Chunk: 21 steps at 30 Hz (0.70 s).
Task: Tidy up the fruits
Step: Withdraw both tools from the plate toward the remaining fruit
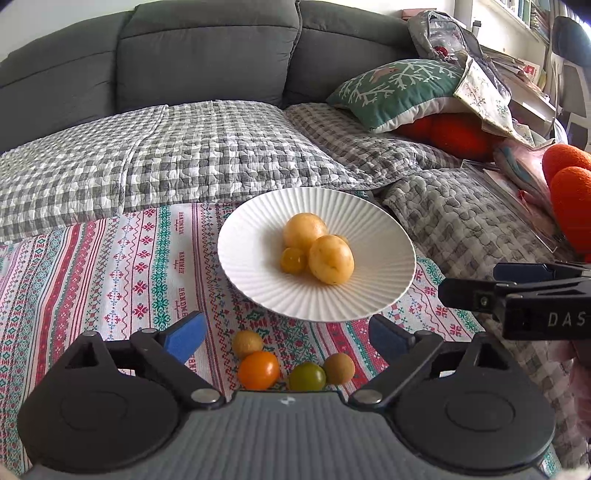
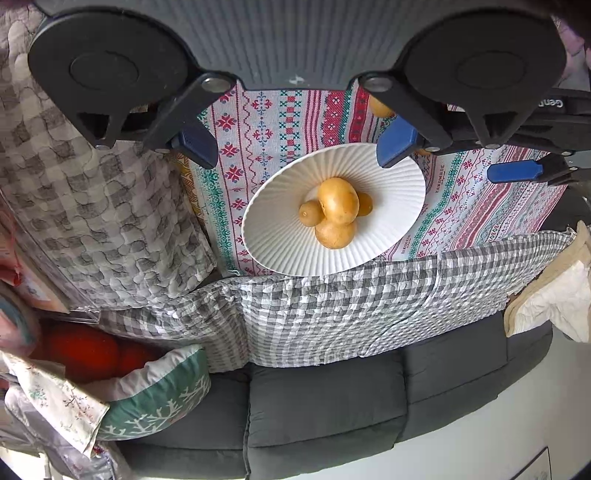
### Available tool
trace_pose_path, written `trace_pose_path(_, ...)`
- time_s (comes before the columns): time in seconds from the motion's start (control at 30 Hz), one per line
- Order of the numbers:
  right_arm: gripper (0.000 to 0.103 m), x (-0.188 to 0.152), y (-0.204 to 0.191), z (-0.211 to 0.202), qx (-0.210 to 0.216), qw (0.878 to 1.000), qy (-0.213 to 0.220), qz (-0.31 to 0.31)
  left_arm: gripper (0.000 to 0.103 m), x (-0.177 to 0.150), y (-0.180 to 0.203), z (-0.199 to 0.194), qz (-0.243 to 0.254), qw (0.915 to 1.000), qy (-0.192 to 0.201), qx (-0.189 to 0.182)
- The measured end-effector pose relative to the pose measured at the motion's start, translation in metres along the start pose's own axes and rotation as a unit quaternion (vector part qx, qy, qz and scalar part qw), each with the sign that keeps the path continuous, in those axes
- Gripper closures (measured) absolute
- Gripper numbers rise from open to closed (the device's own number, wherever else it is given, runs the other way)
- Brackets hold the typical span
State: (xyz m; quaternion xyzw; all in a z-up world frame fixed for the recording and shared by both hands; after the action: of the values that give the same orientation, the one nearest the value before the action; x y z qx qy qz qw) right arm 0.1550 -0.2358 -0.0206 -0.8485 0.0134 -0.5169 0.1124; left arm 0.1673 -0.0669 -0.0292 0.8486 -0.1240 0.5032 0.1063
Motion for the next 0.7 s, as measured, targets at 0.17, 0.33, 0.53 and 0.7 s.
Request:
trace_pose_path(0.17,0.009,-0.001,-0.002,-0.012,0.004,1.0,-0.001,-0.012,0.007,-0.005,-0.004,-0.018,-0.002,1.0,-0.002,0.001)
trace_pose_path(0.33,0.004,-0.002,-0.009,-0.025,0.014,1.0,0.005,-0.025,0.006,-0.009,-0.006,-0.033,-0.01,0.9999,-0.008,-0.007)
trace_pose_path(0.53,0.001,-0.009,-0.012,-0.036,0.017,1.0,0.0,-0.019,0.006,-0.016,-0.011,-0.047,-0.008,0.9999,-0.004,-0.015)
trace_pose_path(0.7,0.001,-0.021,-0.015,-0.044,0.018,0.999,-0.005,-0.03,0.006,-0.025,-0.018,-0.055,0.001,0.9998,-0.011,-0.016)
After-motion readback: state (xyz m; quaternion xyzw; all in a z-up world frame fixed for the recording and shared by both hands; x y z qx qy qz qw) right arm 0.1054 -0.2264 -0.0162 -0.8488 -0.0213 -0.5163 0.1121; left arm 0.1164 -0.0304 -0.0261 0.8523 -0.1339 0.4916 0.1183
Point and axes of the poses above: each gripper's, at about its wrist camera, not at the fingertips, and z roughly the way its jaws point, y to its right, x to its top, the point moved 6 cm from there along z, roughly the way its jaws point, and after that the axes turned 14 degrees about y, right-handed, at the moved point
